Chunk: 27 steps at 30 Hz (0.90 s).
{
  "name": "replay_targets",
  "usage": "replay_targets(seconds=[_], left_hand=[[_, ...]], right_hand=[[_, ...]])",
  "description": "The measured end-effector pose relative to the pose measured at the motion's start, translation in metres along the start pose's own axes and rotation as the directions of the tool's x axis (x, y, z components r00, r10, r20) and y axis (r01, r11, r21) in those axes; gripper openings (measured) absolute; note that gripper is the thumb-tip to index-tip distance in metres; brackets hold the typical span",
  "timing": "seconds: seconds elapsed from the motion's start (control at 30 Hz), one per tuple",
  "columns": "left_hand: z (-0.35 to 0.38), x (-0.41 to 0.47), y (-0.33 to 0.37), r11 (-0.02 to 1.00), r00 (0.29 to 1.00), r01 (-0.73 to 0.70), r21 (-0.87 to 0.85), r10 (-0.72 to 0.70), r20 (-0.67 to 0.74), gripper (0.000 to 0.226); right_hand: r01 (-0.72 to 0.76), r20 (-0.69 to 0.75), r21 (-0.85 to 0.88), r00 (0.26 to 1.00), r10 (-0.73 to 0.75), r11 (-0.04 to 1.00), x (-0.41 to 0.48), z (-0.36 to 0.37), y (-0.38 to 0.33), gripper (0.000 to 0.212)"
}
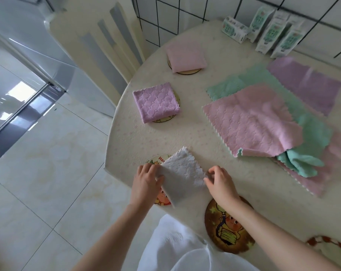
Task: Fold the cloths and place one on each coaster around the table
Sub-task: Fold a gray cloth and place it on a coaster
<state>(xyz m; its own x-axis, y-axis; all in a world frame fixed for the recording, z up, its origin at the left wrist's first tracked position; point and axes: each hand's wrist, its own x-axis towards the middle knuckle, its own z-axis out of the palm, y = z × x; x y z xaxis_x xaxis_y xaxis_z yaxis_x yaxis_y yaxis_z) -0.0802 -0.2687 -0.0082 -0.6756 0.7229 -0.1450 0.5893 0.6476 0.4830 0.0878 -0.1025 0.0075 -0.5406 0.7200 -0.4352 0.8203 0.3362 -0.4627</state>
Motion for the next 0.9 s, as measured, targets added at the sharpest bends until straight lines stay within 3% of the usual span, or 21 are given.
replay_targets(seconds=[0.13,0.27,0.43,0.53,0.6,0.67,0.77,0.9], left_hand=[[-0.01,0.019,0.011,0.946,0.957,0.281,-0.16,-0.264,0.118,0.022],[-0.019,0.033,0.021,0.915,0.906,0.379,-0.142,-0.335,0.259,0.022],[-0.035,0.037,0.023,0.803,0.815,0.539,-0.255,-0.42,0.399,0.019],[-0.048,0.035,0.016,0.657,0.775,0.622,-0.425,-0.44,0.454,0.016],[-0.055,0.034,0.005,0.492,0.756,0.654,-0.574,-0.432,0.492,0.016],[-0.061,0.033,-0.005,0.39,0.762,0.641,-0.661,-0.425,0.489,0.017],[-0.068,0.033,-0.015,0.366,0.775,0.616,-0.698,-0.442,0.452,0.023],[-0.064,0.032,-0.026,0.382,0.769,0.613,-0.691,-0.488,0.412,0.022]], right_hand=[[-0.183,0.046,0.151,0.983,0.178,0.971,0.006,-0.002,-0.007,0.033],[-0.319,0.14,0.282,0.947,0.29,0.905,0.008,-0.007,-0.011,0.039],[-0.363,0.237,0.396,0.928,0.288,0.844,0.007,-0.006,-0.01,0.027],[-0.35,0.266,0.459,0.931,0.249,0.817,0.001,-0.007,-0.014,0.019],[-0.36,0.301,0.502,0.925,0.232,0.786,-0.004,-0.005,-0.02,0.019],[-0.372,0.349,0.521,0.914,0.206,0.768,-0.009,0.001,-0.027,0.015],[-0.369,0.392,0.518,0.904,0.169,0.772,-0.015,0.013,-0.038,0.001],[-0.395,0.413,0.479,0.889,0.196,0.784,-0.019,0.031,-0.043,0.007]])
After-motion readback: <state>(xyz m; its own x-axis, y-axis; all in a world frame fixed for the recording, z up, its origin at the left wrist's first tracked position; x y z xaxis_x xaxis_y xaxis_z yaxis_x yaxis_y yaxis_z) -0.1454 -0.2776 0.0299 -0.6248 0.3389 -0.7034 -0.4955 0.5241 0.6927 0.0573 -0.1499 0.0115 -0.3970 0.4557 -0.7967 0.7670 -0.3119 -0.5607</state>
